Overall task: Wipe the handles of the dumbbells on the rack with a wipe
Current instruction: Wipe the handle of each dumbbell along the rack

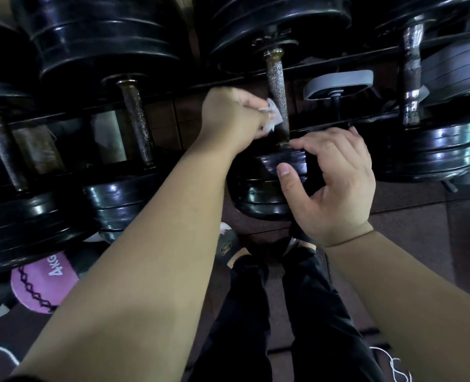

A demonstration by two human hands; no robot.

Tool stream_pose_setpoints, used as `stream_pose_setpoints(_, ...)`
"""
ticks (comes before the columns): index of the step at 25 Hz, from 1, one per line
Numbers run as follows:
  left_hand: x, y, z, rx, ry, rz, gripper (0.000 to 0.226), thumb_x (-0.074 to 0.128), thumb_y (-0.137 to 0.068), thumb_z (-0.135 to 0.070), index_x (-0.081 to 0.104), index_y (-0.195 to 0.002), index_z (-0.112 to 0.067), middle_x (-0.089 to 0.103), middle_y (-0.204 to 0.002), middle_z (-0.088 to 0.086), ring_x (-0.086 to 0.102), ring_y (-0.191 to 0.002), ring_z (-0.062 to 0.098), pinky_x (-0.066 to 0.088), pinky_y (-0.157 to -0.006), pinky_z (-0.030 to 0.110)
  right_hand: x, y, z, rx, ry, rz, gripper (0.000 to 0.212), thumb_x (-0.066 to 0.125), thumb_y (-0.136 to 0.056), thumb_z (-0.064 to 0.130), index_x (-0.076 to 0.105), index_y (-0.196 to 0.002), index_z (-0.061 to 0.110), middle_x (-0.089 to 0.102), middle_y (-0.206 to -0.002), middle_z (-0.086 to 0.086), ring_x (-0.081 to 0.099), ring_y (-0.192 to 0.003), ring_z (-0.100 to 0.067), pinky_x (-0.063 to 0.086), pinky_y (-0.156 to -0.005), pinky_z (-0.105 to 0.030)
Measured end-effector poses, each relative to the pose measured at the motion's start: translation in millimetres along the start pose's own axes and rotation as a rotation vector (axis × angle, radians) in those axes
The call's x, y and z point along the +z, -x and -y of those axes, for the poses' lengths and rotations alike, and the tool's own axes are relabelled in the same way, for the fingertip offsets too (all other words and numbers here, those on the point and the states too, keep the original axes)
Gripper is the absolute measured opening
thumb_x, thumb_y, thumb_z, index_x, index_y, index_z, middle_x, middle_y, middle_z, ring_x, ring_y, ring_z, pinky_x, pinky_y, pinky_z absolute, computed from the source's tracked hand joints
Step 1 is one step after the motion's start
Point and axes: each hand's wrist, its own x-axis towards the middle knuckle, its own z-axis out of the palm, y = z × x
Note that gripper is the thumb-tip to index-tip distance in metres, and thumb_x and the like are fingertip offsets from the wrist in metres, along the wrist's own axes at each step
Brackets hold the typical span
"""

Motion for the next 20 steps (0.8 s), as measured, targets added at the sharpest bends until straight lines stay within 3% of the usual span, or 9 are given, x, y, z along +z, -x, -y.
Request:
stream_pose_setpoints(3, 2, -21, -8, 0.106, 0.099, -0.201, 0.031, 0.079, -0.085, 0.003, 0.075, -0.062, -0.017, 0.07, -0.064, 0.007, 0.067, -0.07, 0.02, 0.062, -0.084, 0.053, -1, 1, 1, 0.001, 0.001, -0.005, 0.027, 0.07, -0.09, 0.031, 0.074, -0.105, 0.009, 0.072, -0.106, -0.003, 0.065, -0.111, -0.03, 0.038, -0.114, -0.055)
stream_pose_setpoints(5, 4, -31, -6, 0.163, 0.114, -0.241, 0.037, 0.079, -0.087, -0.004, 0.076, -0.056, -0.023, 0.071, -0.067, 0.01, 0.066, -0.068, 0.019, 0.062, -0.084, 0.054, 0, 1, 2, -0.006, 0.007, -0.004, 0.027, 0.07, -0.09, 0.03, 0.074, -0.105, 0.009, 0.072, -0.106, -0.003, 0.065, -0.111, -0.03, 0.039, -0.112, -0.056)
stream_pose_setpoints(8, 5, -19, 0, 0.112, 0.126, -0.156, 0.018, 0.077, -0.089, 0.002, 0.077, -0.076, -0.011, 0.075, -0.076, 0.01, 0.073, -0.072, 0.016, 0.065, -0.074, 0.037, 0, 1, 0, -0.005, 0.004, 0.002, 0.028, 0.07, -0.09, 0.031, 0.074, -0.106, 0.008, 0.072, -0.106, -0.004, 0.065, -0.11, -0.031, 0.038, -0.113, -0.056)
stream_pose_setpoints(11, 3, -3, 9, 0.038, -0.019, -0.02, 0.007, 0.075, -0.089, 0.007, 0.071, -0.088, 0.001, 0.069, -0.076, 0.013, 0.069, -0.069, 0.021, 0.06, -0.066, 0.026, 0, 1, -1, 0.004, -0.004, 0.011, 0.029, 0.068, -0.09, 0.032, 0.074, -0.106, 0.009, 0.072, -0.107, -0.003, 0.064, -0.112, -0.031, 0.036, -0.115, -0.054)
stream_pose_setpoints(13, 4, -3, 7, 0.057, -0.01, -0.057, 0.003, 0.075, -0.09, 0.006, 0.074, -0.087, 0.004, 0.071, -0.075, 0.012, 0.068, -0.071, 0.022, 0.062, -0.071, 0.029, 0, 0, 0, 0.009, -0.001, 0.019, 0.029, 0.069, -0.088, 0.032, 0.074, -0.106, 0.01, 0.072, -0.107, -0.002, 0.063, -0.112, -0.029, 0.036, -0.116, -0.054)
stream_pose_setpoints(17, 14, -19, -8, 0.123, 0.131, -0.272, 0.026, 0.079, -0.089, -0.001, 0.077, -0.068, -0.017, 0.073, -0.072, 0.011, 0.069, -0.072, 0.022, 0.064, -0.08, 0.046, -3, -2, 0, 0.006, -0.005, 0.037, 0.03, 0.068, -0.087, 0.034, 0.074, -0.106, 0.012, 0.072, -0.107, 0.0, 0.062, -0.111, -0.026, 0.037, -0.114, -0.056)
stream_pose_setpoints(20, 16, -18, -8, 0.135, 0.09, -0.28, 0.01, 0.076, -0.09, 0.0, 0.076, -0.081, -0.004, 0.074, -0.077, 0.016, 0.071, -0.071, 0.021, 0.065, -0.082, 0.049, -3, -2, 0, 0.002, -0.007, 0.041, 0.03, 0.066, -0.088, 0.035, 0.075, -0.106, 0.012, 0.072, -0.107, 0.0, 0.063, -0.112, -0.027, 0.038, -0.113, -0.056)
